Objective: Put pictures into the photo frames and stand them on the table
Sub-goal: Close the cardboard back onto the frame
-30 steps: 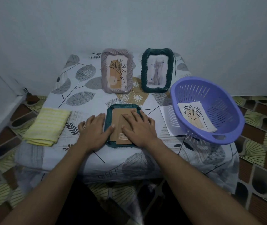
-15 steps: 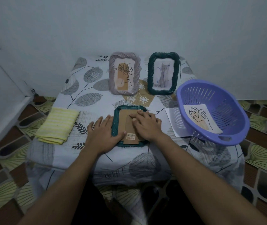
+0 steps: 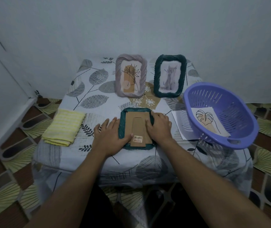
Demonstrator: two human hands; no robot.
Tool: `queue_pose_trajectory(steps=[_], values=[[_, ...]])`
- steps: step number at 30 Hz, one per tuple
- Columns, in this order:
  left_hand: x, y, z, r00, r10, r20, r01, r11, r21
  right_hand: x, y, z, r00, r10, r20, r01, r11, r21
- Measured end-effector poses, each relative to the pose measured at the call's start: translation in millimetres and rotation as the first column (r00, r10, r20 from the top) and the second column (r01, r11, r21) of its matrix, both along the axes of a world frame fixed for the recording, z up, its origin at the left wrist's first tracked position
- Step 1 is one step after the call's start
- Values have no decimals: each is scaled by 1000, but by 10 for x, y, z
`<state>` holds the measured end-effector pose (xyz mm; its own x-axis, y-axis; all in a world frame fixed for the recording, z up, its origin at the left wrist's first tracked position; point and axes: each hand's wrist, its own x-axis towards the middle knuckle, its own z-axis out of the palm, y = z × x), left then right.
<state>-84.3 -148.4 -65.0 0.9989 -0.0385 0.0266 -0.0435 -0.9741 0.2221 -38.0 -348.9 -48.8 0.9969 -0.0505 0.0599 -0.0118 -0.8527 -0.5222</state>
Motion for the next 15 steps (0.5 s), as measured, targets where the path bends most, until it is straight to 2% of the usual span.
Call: queue_pose_trajectory(steps=[9, 15], values=[[-6, -2, 8, 1000, -4, 0, 4, 1000, 0, 65, 93, 72, 980, -167, -107, 184, 967, 177], [3, 8, -9, 1000, -6, 5, 6, 1000, -6, 58, 146, 74, 975, -202, -94, 216, 959, 183]])
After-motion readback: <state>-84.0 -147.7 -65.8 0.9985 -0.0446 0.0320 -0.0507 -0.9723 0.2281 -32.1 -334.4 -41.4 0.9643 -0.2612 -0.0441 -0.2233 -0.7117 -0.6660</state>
